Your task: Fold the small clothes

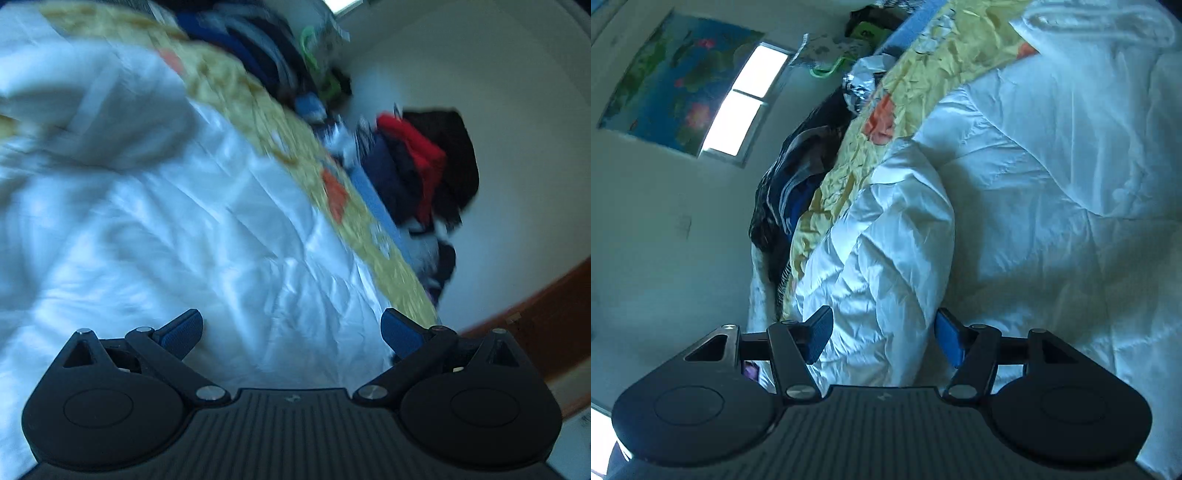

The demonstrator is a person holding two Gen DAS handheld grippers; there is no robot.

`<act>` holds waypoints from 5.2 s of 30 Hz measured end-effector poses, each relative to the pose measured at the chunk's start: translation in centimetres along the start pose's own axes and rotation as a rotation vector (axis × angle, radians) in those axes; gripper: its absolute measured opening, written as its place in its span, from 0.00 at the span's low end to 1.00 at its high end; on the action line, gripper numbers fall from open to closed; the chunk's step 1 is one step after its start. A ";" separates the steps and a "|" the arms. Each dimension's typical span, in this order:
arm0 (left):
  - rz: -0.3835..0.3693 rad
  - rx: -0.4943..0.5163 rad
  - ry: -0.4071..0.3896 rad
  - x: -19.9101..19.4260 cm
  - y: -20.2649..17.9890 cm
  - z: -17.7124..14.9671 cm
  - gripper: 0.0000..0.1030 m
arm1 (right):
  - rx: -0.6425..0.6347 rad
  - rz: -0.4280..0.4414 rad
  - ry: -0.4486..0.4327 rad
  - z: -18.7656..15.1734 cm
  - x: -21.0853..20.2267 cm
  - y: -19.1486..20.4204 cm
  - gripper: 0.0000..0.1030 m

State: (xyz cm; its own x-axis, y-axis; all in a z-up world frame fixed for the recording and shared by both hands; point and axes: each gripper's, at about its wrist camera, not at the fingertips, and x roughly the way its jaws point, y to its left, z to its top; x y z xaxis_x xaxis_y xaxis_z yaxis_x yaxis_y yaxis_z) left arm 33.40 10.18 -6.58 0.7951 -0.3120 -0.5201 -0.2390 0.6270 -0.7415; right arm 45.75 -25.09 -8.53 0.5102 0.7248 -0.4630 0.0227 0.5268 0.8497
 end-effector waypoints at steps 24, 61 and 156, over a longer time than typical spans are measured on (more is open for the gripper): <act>0.066 0.446 0.038 -2.3 -7.6 -2.1 0.84 | -0.041 0.061 -0.410 -1.7 -12.9 -6.4 0.60; -0.194 0.182 0.484 23.6 -23.4 -11.9 0.83 | 0.043 0.140 -0.637 -0.2 -18.3 -15.3 0.71; 0.265 0.476 -0.109 1.6 -3.6 -2.9 0.70 | -0.354 -0.001 -0.288 1.2 -8.5 1.5 0.98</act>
State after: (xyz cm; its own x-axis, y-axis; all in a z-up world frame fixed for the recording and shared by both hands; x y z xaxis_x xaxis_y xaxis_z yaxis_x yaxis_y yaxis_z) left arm 33.92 5.37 -5.89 0.8015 -0.0398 -0.5967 -0.1805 0.9351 -0.3049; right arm 42.50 -31.01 -3.00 0.7294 0.5980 -0.3322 -0.2469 0.6829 0.6875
